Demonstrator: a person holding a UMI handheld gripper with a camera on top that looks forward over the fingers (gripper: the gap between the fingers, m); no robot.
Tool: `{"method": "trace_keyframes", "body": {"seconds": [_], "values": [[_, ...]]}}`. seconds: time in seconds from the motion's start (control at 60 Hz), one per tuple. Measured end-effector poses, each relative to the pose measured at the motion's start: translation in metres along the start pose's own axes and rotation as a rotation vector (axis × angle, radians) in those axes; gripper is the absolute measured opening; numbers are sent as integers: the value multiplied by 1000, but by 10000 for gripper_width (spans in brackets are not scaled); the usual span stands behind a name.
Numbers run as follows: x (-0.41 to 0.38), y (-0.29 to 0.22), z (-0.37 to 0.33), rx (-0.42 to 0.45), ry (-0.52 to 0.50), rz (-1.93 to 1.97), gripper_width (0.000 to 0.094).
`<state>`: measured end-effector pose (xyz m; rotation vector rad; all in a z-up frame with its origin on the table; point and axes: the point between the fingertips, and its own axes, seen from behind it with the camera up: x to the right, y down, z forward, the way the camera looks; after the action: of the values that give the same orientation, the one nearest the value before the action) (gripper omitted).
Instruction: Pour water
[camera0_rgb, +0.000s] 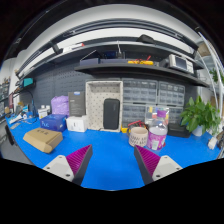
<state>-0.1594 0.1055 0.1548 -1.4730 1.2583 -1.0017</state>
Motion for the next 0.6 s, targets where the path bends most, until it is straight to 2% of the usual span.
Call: {"method": "trace_keyframes", "body": {"seconds": [0.15, 0.367, 0.6], "values": [[39, 36, -18, -23, 36, 15, 860], [120, 52, -30, 12, 197, 11, 858], [152, 36, 22, 62, 182, 10, 854]]}}
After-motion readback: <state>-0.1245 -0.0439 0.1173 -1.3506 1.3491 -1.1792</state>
